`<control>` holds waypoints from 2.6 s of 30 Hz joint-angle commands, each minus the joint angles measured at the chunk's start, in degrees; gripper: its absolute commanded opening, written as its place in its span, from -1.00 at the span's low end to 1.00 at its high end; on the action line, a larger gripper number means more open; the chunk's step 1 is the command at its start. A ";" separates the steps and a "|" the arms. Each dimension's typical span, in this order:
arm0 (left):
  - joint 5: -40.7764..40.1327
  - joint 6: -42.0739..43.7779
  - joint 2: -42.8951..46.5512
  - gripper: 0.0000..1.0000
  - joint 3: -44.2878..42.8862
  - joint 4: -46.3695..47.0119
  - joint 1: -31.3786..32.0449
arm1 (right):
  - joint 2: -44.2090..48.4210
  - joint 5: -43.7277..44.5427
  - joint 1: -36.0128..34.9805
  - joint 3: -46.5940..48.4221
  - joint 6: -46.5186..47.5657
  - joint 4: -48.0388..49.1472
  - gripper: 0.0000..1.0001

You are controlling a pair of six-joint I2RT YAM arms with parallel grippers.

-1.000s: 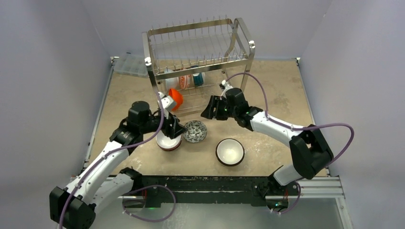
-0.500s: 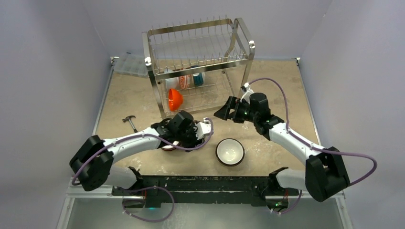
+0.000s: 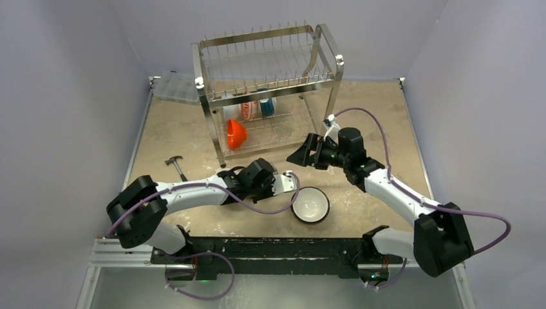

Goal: Load the bowls into the dish rack
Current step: Pick up the bowl from the center of the board, then place the bowl in the dish rack.

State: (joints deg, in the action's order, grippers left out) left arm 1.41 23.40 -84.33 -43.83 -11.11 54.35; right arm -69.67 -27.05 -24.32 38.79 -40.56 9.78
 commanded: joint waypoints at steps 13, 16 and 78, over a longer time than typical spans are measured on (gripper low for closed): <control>9.39 -6.59 25.89 -1.00 8.74 20.80 0.26 | -2.55 -7.95 -7.81 -0.33 -10.26 15.24 0.98; 10.37 -7.41 26.90 -1.00 9.14 22.89 0.30 | -4.63 -7.94 -10.12 -0.42 -13.08 18.67 0.97; 16.60 -34.79 36.97 0.99 3.87 -9.45 -43.43 | -31.73 42.51 -7.41 33.45 19.17 3.64 -1.00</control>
State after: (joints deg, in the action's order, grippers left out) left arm 6.42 -11.25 -45.45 -39.53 -20.95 16.60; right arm -100.79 9.37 -31.81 68.84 -24.93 9.43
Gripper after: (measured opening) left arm 0.992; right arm 0.670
